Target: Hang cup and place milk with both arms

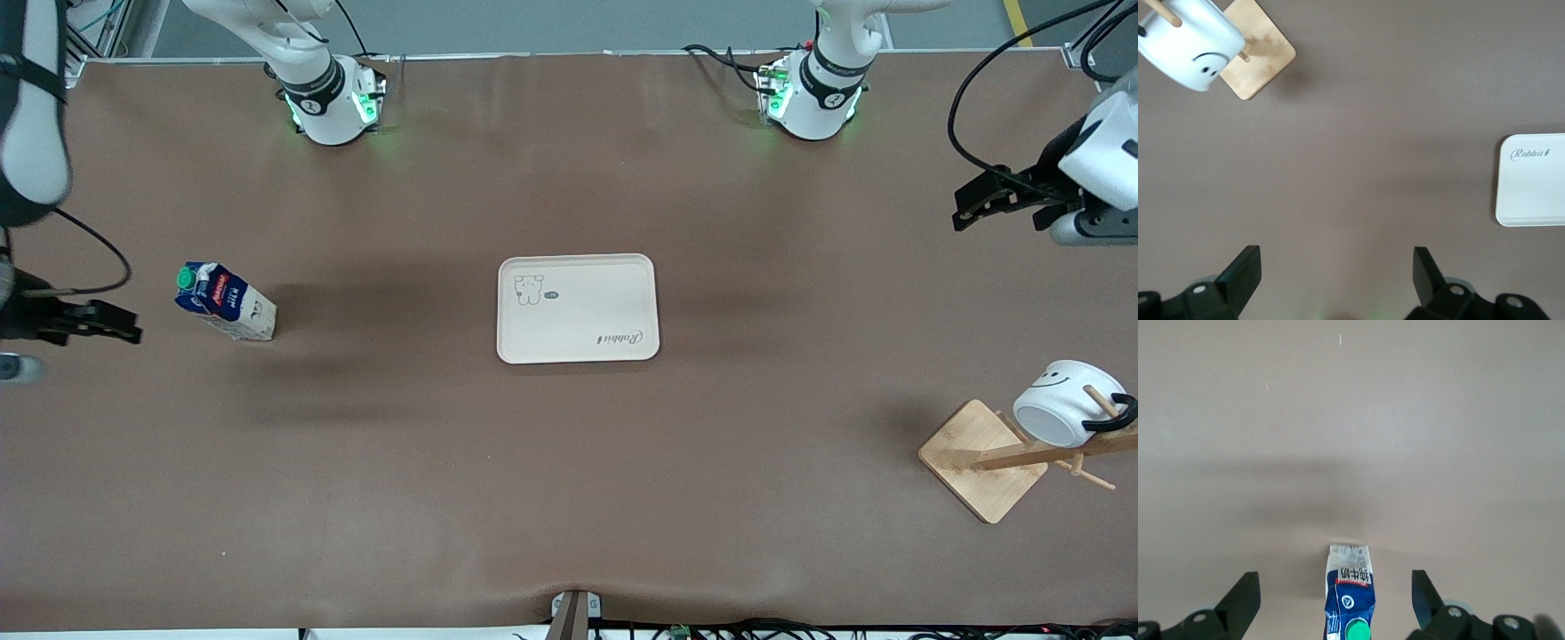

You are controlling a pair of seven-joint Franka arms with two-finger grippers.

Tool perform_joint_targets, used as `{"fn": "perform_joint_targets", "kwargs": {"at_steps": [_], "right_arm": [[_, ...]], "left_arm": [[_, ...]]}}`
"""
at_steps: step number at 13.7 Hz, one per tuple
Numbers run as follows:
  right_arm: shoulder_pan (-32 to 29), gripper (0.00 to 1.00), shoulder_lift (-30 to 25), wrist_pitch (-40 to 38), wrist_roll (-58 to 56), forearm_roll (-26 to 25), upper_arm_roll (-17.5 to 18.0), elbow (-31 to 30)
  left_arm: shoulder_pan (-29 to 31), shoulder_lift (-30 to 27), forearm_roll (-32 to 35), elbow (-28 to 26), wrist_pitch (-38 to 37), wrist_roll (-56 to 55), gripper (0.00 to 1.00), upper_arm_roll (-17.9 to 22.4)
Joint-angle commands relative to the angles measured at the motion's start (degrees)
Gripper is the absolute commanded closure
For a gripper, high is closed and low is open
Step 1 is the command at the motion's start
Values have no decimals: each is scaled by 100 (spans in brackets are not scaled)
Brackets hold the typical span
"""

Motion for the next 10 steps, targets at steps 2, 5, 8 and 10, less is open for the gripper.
{"fn": "perform_joint_targets", "kwargs": {"at_steps": [2, 5, 8, 10], "right_arm": [[171, 0, 76, -858, 48, -76, 28, 1085], [549, 0, -536, -1930, 564, -154, -7, 1245], [576, 0, -1162, -2328, 689, -164, -16, 422], [506, 0, -1662, -2119, 681, -155, -42, -317]], "left_arm": [[-119, -172, -52, -114, -266, -116, 0, 17], [-119, -163, -52, -96, -258, -116, 0, 9], [-84, -163, -52, -88, -258, -116, 0, -9], [-58, -155, -44, -79, -258, -108, 0, -9]]}}
